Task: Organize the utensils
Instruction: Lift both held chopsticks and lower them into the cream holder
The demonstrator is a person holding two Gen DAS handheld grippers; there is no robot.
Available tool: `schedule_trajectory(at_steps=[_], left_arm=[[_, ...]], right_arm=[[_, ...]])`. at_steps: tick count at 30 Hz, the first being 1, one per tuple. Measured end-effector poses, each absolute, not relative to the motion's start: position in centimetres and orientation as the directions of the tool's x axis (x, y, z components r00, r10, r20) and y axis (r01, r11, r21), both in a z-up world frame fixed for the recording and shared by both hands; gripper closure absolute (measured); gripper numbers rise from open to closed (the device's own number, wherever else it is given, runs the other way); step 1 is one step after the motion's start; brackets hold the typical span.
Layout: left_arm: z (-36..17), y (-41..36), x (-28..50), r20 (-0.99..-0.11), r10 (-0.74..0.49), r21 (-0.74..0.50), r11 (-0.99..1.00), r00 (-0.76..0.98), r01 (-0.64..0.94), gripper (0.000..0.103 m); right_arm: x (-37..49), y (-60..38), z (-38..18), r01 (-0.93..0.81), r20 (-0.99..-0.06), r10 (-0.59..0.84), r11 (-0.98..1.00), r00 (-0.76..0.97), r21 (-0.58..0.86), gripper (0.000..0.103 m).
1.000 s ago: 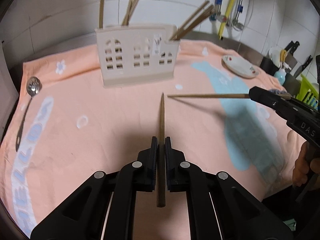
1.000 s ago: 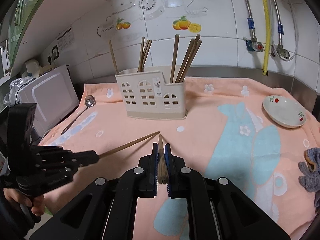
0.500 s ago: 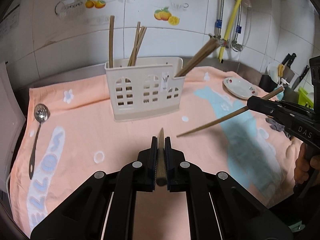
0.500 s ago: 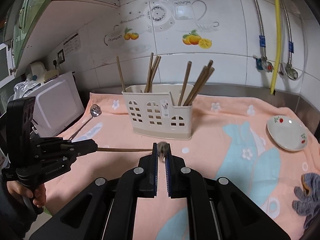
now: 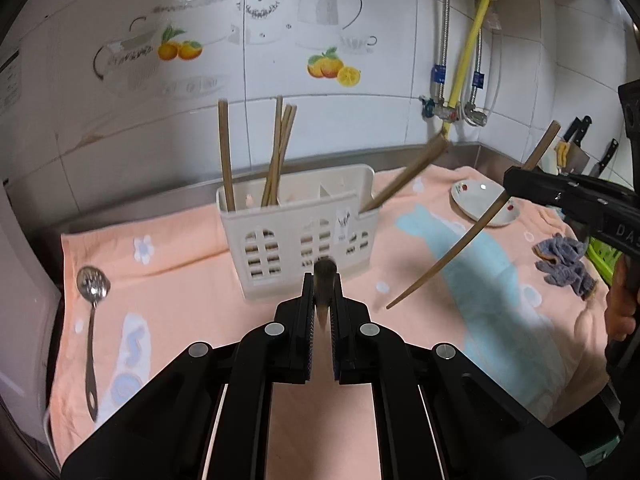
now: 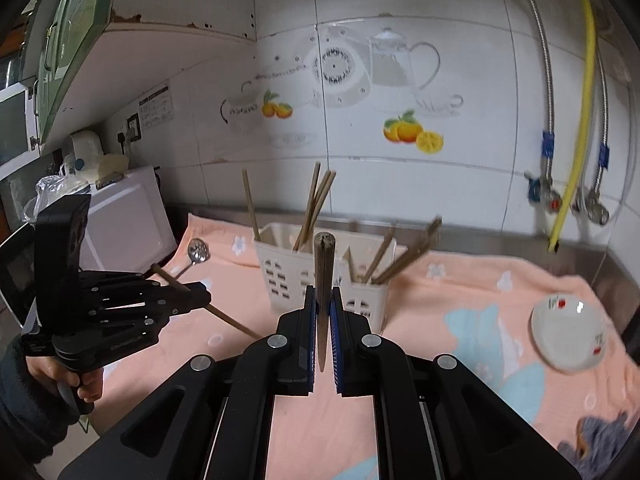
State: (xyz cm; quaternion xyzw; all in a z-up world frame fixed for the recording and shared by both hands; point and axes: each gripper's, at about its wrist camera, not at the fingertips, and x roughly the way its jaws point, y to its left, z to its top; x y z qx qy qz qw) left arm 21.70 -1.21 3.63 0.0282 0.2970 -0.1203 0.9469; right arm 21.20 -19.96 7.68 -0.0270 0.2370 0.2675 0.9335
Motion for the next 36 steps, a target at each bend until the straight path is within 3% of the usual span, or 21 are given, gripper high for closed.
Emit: schedule_trajectory(at_steps=[7,19,25,36], left_arm=[[7.6,-1.4,23.7,-0.531,-0.206,0.027,0.966,0.822,0.259,0.097],[16.5,-0.8,26.5,-0.383,-0.161,0.09,0.974,0.91,0.21,0.097],[16.4,0.2,28.8,-0.399,-0.129,0.072,0.983,0.908,0.171,0.097],[17.8,0.8,29.4,-0.343,-0.138,0.043,0.986,0.929,0.162,0.097]], right_arm=[[22.9,-19.7,11.7,-0.528,-0.421,0.498,0.848,0.758,0.05,0.096],[26.3,-20.2,16.4,-0.508,-0.364,0.494,0.859,0.789,0.065,0.097],[28.1,-19.6,16.0,-0.48,-0.372,0.459,0.876,0.807,0.039,0.096],[32.0,-18.0,10.9,-0.469,-0.492,0.43,0.882,0.757,0.049,0.097]])
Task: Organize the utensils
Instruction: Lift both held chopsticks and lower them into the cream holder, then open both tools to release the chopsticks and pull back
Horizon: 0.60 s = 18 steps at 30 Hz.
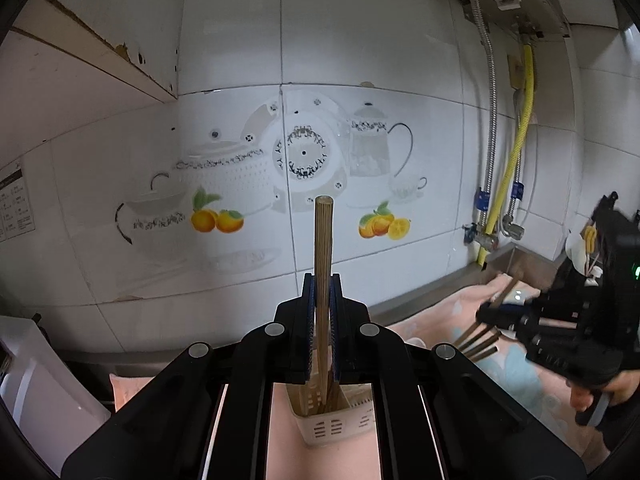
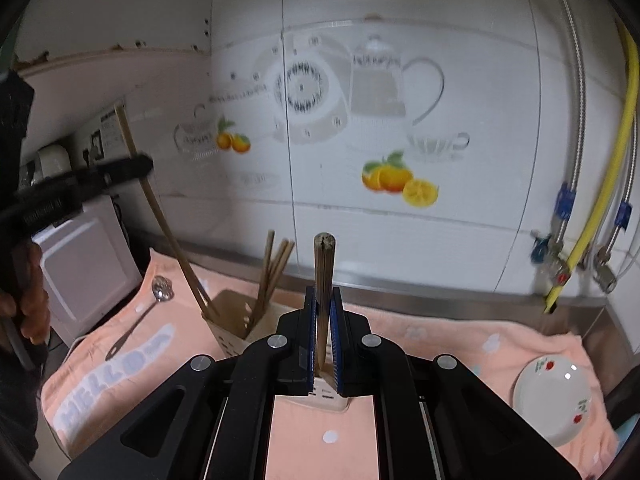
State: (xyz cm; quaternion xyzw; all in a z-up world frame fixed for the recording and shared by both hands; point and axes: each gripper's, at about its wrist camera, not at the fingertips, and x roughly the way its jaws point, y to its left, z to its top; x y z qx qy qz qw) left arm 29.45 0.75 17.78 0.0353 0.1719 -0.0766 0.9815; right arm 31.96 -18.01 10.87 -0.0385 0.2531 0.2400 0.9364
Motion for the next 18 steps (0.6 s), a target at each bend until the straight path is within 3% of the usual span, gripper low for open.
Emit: schedule_trajectory(at_steps=[18], left_arm=[[12.1,1.9,33.3,-0.481,-0.116,0.014,0.99,0.869,0.14,0.097]], right_arm=[[33.2,-17.3,8.2,-0.463,-0.539,0.414,0.885,0.733,0.05,0.096]])
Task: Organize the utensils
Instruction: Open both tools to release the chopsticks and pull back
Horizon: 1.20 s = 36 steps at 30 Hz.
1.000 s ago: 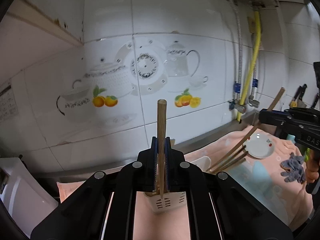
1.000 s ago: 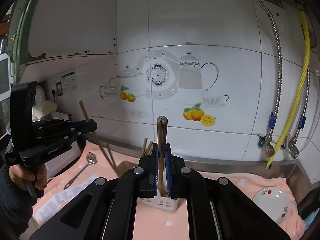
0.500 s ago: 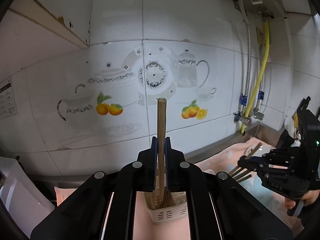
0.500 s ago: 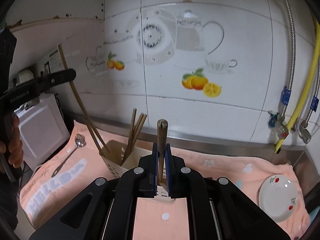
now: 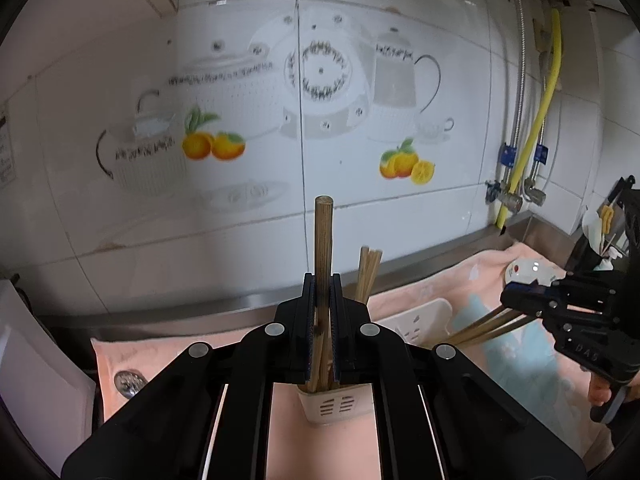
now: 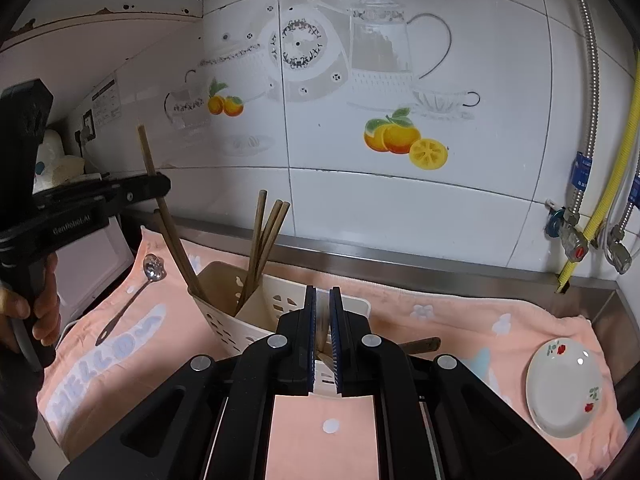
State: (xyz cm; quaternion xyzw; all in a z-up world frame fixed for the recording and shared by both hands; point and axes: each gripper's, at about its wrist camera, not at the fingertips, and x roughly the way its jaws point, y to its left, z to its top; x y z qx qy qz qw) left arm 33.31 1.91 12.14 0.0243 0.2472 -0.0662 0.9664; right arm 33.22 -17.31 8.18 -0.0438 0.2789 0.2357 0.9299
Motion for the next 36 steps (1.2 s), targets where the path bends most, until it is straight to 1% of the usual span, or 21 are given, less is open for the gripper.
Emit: schedule_trajectory(at_steps=[7,13,16,18,22,23,25,26,27,29,31,32,33,35,36], left_arm=[[11.1,2.3,33.3,-0.496,-0.113,0.011,0.991,0.861,0.137,0.096],[11.1,2.4,32.9,-0.495,-0.113,0.009,0.991,0.861,0.135,0.095],[11.2,2.4,32.7,-0.495,-0.109,0.009,0.991,0.862,0.131,0.091],[11.3,2.5,32.5,-0.491,-0.108,0.008,0.992,0.864,0.128,0.078],[11.5,2.4,31.8,-0.483,-0.103,0.012,0.992,0.87,0.125,0.068],[11.5,2.3,31.6,-0.481,-0.101,0.014,0.992,0.871,0.122,0.063],[11.5,2.3,31.3,-0.477,-0.1,0.016,0.992,0.873,0.123,0.061],[11.6,2.2,31.1,-0.477,-0.1,0.016,0.992,0.873,0.123,0.058],[11.6,2.2,30.9,-0.475,-0.097,0.018,0.993,0.875,0.119,0.053],[11.6,2.2,30.5,-0.469,-0.093,0.02,0.993,0.878,0.116,0.048],[11.6,2.3,29.9,-0.466,-0.09,0.021,0.993,0.88,0.112,0.041],[11.5,2.3,29.7,-0.464,-0.085,0.022,0.994,0.882,0.108,0.033],[11.5,2.4,29.3,-0.458,-0.078,0.025,0.995,0.885,0.101,0.03],[11.4,2.4,28.8,-0.458,-0.077,0.028,0.994,0.886,0.101,0.029],[11.3,2.4,28.6,-0.458,-0.075,0.029,0.995,0.886,0.099,0.026]], right_arm=[[33.4,-17.1,7.8,-0.461,-0.544,0.407,0.886,0.733,0.042,0.095],[33.0,-17.1,7.9,-0.459,-0.539,0.401,0.888,0.741,0.031,0.081],[32.7,-17.2,8.0,-0.456,-0.534,0.399,0.889,0.746,0.027,0.074],[32.4,-17.4,8.2,-0.453,-0.528,0.394,0.891,0.752,0.02,0.069],[31.7,-17.6,8.5,-0.448,-0.518,0.389,0.894,0.761,0.012,0.063],[31.5,-17.7,8.6,-0.446,-0.515,0.387,0.895,0.764,0.01,0.062],[31.2,-17.8,8.7,-0.445,-0.512,0.386,0.896,0.768,0.009,0.061],[31.1,-17.9,8.8,-0.445,-0.51,0.387,0.896,0.768,0.009,0.06],[30.9,-18.0,8.9,-0.444,-0.507,0.386,0.896,0.771,0.008,0.057],[30.5,-18.1,9.1,-0.442,-0.5,0.384,0.897,0.776,0.004,0.055],[30.1,-18.2,9.2,-0.441,-0.495,0.384,0.898,0.78,0.002,0.054],[29.9,-18.2,9.3,-0.438,-0.491,0.382,0.899,0.783,0.0,0.05],[29.7,-18.3,9.4,-0.435,-0.487,0.38,0.9,0.786,-0.001,0.047],[29.3,-18.4,9.5,-0.433,-0.479,0.379,0.901,0.792,-0.002,0.044],[29.0,-18.5,9.6,-0.432,-0.476,0.379,0.902,0.794,-0.001,0.041]])
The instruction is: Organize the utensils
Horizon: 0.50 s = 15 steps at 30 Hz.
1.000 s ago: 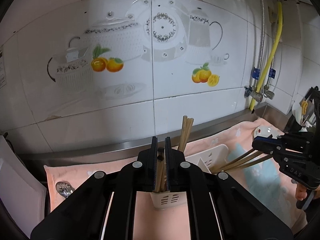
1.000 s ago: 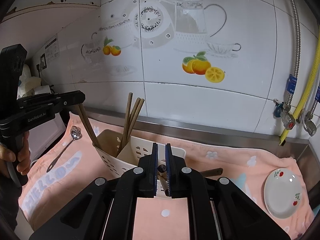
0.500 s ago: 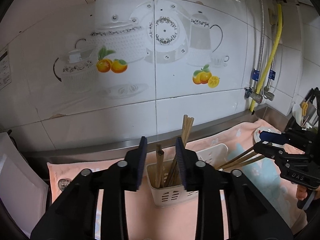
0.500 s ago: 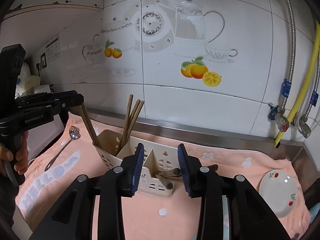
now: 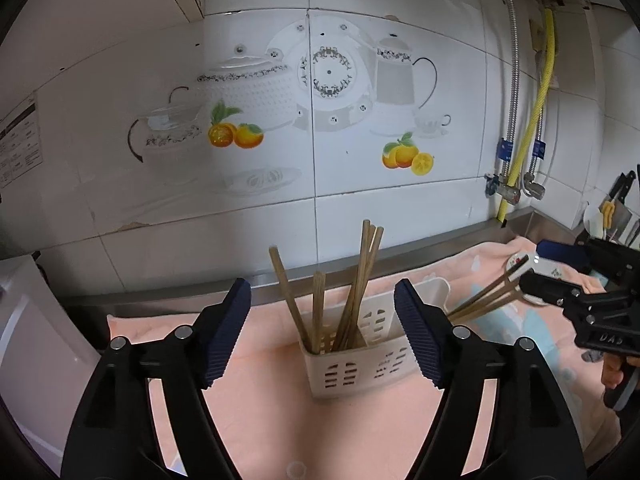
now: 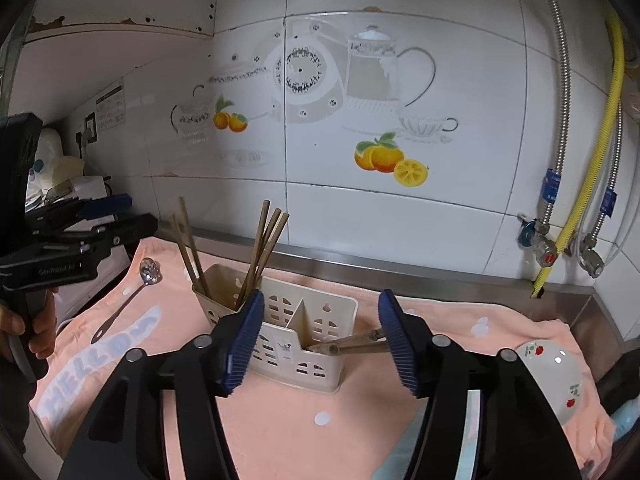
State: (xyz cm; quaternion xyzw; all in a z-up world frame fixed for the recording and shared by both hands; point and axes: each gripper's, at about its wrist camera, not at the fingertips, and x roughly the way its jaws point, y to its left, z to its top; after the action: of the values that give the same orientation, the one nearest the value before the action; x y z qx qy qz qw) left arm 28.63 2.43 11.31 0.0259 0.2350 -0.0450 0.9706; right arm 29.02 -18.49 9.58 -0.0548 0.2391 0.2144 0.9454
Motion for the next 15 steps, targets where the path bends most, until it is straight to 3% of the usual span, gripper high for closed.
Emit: schedule_trajectory(at_steps=[8,15], left_arm=[[10.7,2.6,26.1,-0.44,-0.026,0.079,0.995,0.898,0.068,0.006],[10.0,2.7,23.8,-0.438,-0.012,0.092,0.994,0.899,0.058,0.005]], right_arm=[[27.0,-18.9,9.7,-0.418,-0.452,0.369,0.908,0.812,-0.01,0.027],[24.9,-19.4,9.1,-0.415,-0.442,0.376,0.91,0.814,0.008,0.017]])
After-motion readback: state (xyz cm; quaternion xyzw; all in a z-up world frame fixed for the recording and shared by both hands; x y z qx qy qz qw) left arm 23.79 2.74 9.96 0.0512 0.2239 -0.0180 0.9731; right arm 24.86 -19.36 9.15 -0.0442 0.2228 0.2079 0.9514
